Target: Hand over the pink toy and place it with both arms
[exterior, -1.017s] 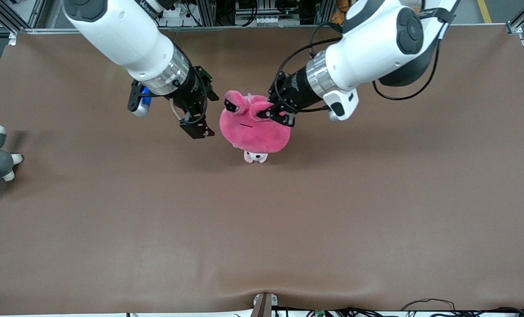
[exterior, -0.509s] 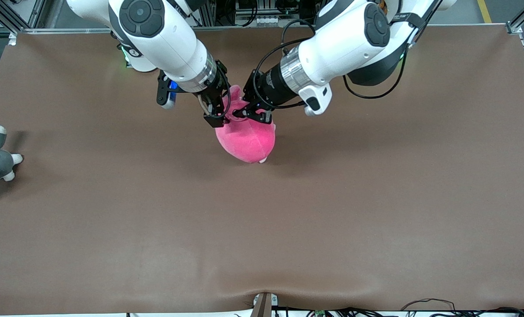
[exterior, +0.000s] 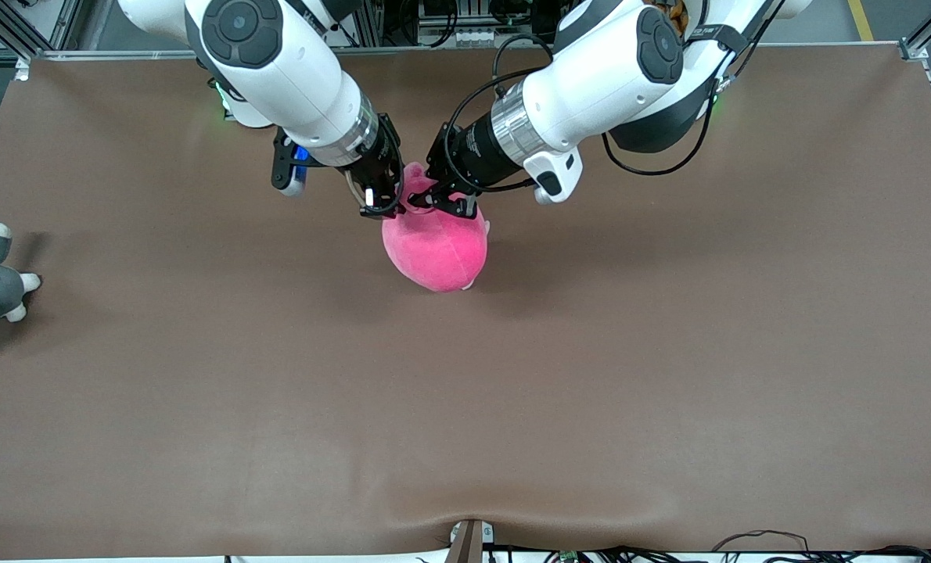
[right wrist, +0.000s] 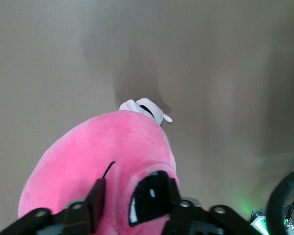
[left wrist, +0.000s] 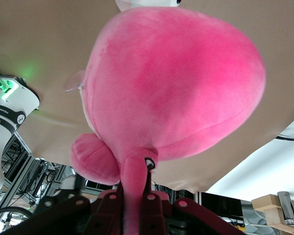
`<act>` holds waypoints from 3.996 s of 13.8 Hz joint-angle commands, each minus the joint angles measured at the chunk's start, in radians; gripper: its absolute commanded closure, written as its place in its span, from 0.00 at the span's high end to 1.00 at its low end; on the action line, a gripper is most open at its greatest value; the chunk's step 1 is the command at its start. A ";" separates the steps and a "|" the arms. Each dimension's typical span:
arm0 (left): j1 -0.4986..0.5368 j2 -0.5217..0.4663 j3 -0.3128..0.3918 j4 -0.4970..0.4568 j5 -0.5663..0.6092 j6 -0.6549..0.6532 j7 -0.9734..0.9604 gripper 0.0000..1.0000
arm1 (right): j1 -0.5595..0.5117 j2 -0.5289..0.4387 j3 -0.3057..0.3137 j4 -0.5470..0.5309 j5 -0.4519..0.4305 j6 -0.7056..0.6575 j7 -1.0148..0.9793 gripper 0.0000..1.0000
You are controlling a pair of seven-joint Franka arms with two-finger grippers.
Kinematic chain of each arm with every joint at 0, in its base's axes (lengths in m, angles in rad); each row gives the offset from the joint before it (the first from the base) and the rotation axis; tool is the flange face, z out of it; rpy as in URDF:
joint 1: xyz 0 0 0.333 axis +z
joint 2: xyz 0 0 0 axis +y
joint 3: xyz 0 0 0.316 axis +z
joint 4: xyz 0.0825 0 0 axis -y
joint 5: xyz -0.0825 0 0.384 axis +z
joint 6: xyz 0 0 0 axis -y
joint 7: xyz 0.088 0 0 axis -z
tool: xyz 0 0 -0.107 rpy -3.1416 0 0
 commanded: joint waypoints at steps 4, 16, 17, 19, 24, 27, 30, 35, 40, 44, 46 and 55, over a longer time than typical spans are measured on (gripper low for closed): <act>-0.011 0.012 0.001 0.038 -0.017 0.005 -0.025 0.00 | -0.038 -0.012 -0.001 0.001 0.006 -0.008 -0.001 0.00; 0.010 -0.022 0.045 0.038 0.020 -0.042 -0.022 1.00 | -0.205 -0.018 -0.006 0.058 -0.006 -0.106 -0.141 0.00; 0.009 -0.024 0.064 0.038 0.047 -0.074 -0.024 1.00 | -0.251 -0.018 -0.004 0.073 -0.003 -0.146 -0.208 0.00; 0.009 -0.021 0.096 0.038 0.135 -0.189 -0.022 1.00 | -0.376 -0.038 -0.003 0.097 0.007 -0.282 -0.462 0.00; 0.009 0.015 0.107 0.030 0.498 -0.381 0.065 1.00 | -0.692 0.011 -0.002 0.084 0.007 -0.386 -1.215 0.00; 0.044 0.021 0.122 0.027 0.601 -0.508 0.342 1.00 | -0.794 0.159 -0.002 0.081 0.007 -0.373 -1.473 0.00; 0.107 0.018 0.127 0.029 0.692 -0.581 0.623 1.00 | -0.884 0.329 -0.002 0.081 -0.002 -0.335 -1.657 0.00; 0.269 -0.024 0.127 0.033 0.724 -0.659 1.172 1.00 | -0.885 0.396 -0.002 0.058 -0.139 -0.220 -1.794 0.00; 0.329 -0.148 0.173 -0.043 0.713 -0.679 1.641 1.00 | -0.876 0.405 -0.002 0.038 -0.155 -0.191 -1.875 0.99; 0.358 -0.264 0.190 -0.086 0.706 -0.680 1.860 1.00 | -0.854 0.358 0.019 0.154 -0.120 -0.264 -1.881 1.00; 0.362 -0.332 0.220 -0.114 0.689 -0.680 1.923 1.00 | -0.797 0.332 0.022 0.263 -0.123 -0.341 -1.881 1.00; 0.294 -0.566 0.394 -0.276 0.586 -0.685 2.032 1.00 | -0.730 -0.001 0.037 0.333 -0.114 -0.514 -2.052 1.00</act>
